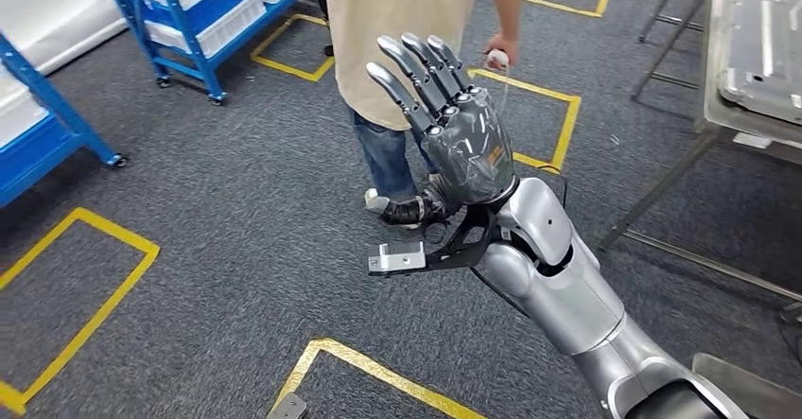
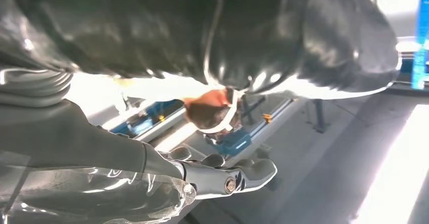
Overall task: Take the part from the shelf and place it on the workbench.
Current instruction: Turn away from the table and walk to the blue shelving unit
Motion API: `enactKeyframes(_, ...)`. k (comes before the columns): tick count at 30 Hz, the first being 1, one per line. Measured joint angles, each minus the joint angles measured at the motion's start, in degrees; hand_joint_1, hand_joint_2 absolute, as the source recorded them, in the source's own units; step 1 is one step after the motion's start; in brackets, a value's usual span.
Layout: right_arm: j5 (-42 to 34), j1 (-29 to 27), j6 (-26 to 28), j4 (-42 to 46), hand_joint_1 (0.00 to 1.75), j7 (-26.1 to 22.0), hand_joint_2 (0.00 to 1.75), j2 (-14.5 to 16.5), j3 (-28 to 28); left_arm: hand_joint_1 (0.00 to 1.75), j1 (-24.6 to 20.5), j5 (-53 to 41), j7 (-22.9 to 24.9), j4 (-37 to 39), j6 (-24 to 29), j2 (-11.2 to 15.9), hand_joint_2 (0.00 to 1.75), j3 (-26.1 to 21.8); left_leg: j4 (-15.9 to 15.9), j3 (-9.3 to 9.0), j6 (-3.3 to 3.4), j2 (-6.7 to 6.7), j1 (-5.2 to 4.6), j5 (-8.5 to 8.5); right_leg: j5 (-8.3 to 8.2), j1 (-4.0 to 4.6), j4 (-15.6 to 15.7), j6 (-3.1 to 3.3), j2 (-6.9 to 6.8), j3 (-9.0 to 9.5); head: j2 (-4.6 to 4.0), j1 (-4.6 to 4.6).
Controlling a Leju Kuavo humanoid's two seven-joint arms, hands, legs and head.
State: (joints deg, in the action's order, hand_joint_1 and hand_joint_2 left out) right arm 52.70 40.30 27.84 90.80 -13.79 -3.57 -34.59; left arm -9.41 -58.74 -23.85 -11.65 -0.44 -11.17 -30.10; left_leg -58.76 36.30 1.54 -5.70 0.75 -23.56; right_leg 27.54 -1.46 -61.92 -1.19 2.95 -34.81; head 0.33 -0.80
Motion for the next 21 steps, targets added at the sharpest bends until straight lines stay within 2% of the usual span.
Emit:
enactKeyframes(1, 0.01, -0.08, 0.00, -0.02, 0.00, 0.00, 0.00, 0.01, -0.03, 0.00, 0.03, 0.01, 0.00, 0.00, 0.00, -0.01, 0.00, 0.00, -0.13, 0.27, -0.32, -0.55, 0.01, 0.06, -0.34, -0.02, 1.63, 0.04, 0.86, 0.64, 0.00, -0.01)
enactKeyframes(2, 0.01, -0.18, 0.00, -0.04, 0.00, 0.01, 0.00, 0.02, -0.07, 0.00, 0.12, 0.01, 0.00, 0.00, 0.00, -0.01, 0.00, -0.01, -0.11, 0.52, -0.71, -1.14, 0.07, 0.20, -0.13, 0.07, 2.06, 0.13, 1.16, 0.78, 0.00, -0.01)
enactKeyframes(4, 0.04, -0.32, 0.01, -0.07, 0.00, 0.02, 0.00, 0.21, -0.20, 0.00, 0.49, 0.01, 0.01, 0.00, 0.07, 0.05, 0.00, -0.02, 0.02, 0.84, -1.47, -1.87, 0.29, 0.41, -0.40, 0.15, 2.44, 0.61, 0.08, 0.95, 0.00, -0.01)
enactKeyframes(5, 0.09, -0.38, 0.03, -0.08, 0.00, 0.03, 0.00, 0.39, -0.32, 0.00, 0.69, 0.01, 0.01, 0.00, 0.12, 0.09, 0.00, -0.02, -0.44, 1.09, -1.73, -1.01, 0.25, 0.08, -0.55, 0.11, 2.68, 0.96, -0.55, 1.16, 0.00, -0.04)
enactKeyframes(6, 0.18, -0.44, 0.09, -0.07, 0.00, 0.03, 0.00, 0.56, -0.42, 0.00, 0.79, 0.01, 0.01, 0.00, 0.17, 0.14, 0.00, -0.02, -1.85, 1.74, -1.93, 0.49, 0.17, -0.80, -0.66, 0.07, 2.98, 1.39, -1.26, 1.38, 0.00, -0.07)
enactKeyframes(8, 0.46, -0.74, 0.25, -0.11, 0.00, 0.05, 0.00, 0.75, -0.55, 0.00, 0.78, 0.04, -0.01, 0.00, 0.23, 0.19, 0.00, -0.02, -7.88, 4.53, -2.17, 3.91, 0.06, -3.95, -0.65, 0.31, 3.25, 2.02, -2.83, 1.67, 0.00, -0.13)
enactKeyframes(10, 0.72, -1.22, 0.46, -0.22, 0.00, 0.08, 0.00, 0.76, -0.56, 0.00, 0.79, 0.09, -0.03, 0.00, 0.25, 0.20, 0.00, -0.02, -14.37, 7.61, -2.37, 4.98, 0.18, -6.49, -0.51, 0.64, 3.23, 2.31, -4.57, 1.70, 0.00, -0.14)
enactKeyframes(11, 0.78, -1.46, 0.57, -0.28, 0.00, 0.09, 0.00, 0.78, -0.57, 0.00, 0.86, 0.11, -0.04, 0.00, 0.26, 0.21, 0.00, -0.02, -15.40, 8.03, -2.40, 5.17, 0.20, -6.48, -0.44, 0.75, 3.21, 2.33, -5.39, 1.70, 0.00, -0.14)
enactKeyframes(12, 0.82, -1.64, 0.70, -0.31, 0.00, 0.09, 0.00, 0.81, -0.57, 0.00, 0.95, 0.13, -0.06, 0.00, 0.27, 0.25, 0.00, -0.02, -14.10, 7.21, -2.36, 5.37, 0.20, -5.46, -0.35, 0.81, 3.18, 2.30, -6.15, 1.74, 0.00, -0.14)
enactKeyframes(13, 0.83, -1.74, 0.80, -0.33, 0.00, 0.09, 0.00, 0.85, -0.57, 0.00, 1.00, 0.15, -0.08, 0.00, 0.30, 0.31, 0.00, -0.02, -10.86, 5.32, -2.24, 5.82, 0.18, -3.78, -0.24, 0.84, 3.15, 2.22, -6.82, 1.83, 0.00, -0.14)
enactKeyframes(15, 0.83, -1.77, 0.90, -0.33, 0.00, 0.09, 0.00, 0.98, -0.57, 0.00, 0.95, 0.16, -0.13, 0.00, 0.33, 0.43, 0.00, -0.02, -3.31, 1.12, -1.74, 7.97, -0.21, -1.42, 0.05, 1.05, 3.08, 1.87, -7.99, 2.06, 0.00, -0.13)
enactKeyframes(16, 0.83, -1.77, 0.93, -0.33, 0.00, 0.09, 0.00, 1.03, -0.57, 0.00, 0.89, 0.16, -0.15, 0.00, 0.33, 0.46, 0.00, -0.02, -1.06, -0.09, -1.42, 8.70, -0.46, -0.98, 0.17, 1.19, 3.06, 1.63, -8.46, 2.16, 0.00, -0.12)
enactKeyframes(17, 0.83, -1.79, 0.96, -0.33, 0.00, 0.09, 0.00, 1.06, -0.57, 0.00, 0.87, 0.16, -0.17, 0.00, 0.34, 0.48, 0.00, -0.02, -0.10, -0.51, -1.14, 9.00, -0.71, -1.03, 0.26, 1.33, 3.08, 1.40, -8.93, 2.24, 0.00, -0.11)
enactKeyframes(19, 0.83, -1.83, 1.00, -0.33, 0.00, 0.09, 0.00, 1.08, -0.58, 0.00, 0.98, 0.17, -0.19, 0.00, 0.43, 0.56, 0.00, -0.02, 0.16, -0.52, -0.56, 7.76, -0.76, -0.77, 0.45, 1.41, 3.17, 0.86, -9.73, 2.41, 0.00, -0.11)
enactKeyframes(20, 0.82, -1.86, 1.04, -0.33, 0.00, 0.08, 0.00, 1.10, -0.58, 0.00, 1.08, 0.20, -0.20, 0.00, 0.51, 0.62, 0.00, -0.03, 0.41, -0.62, -0.28, 7.16, -0.66, -0.62, 0.86, 1.30, 2.86, 0.56, -9.17, 2.41, 0.00, -0.10)
enactKeyframes(21, 0.79, -1.89, 1.18, -0.33, 0.00, 0.05, 0.00, 1.13, -0.59, 0.00, 1.13, 0.25, -0.22, -0.01, 0.62, 0.70, 0.00, -0.04, 0.65, -0.74, 0.07, 6.63, -0.52, -0.45, 1.74, 1.15, 1.75, 0.28, -7.94, 2.01, 0.00, -0.09)
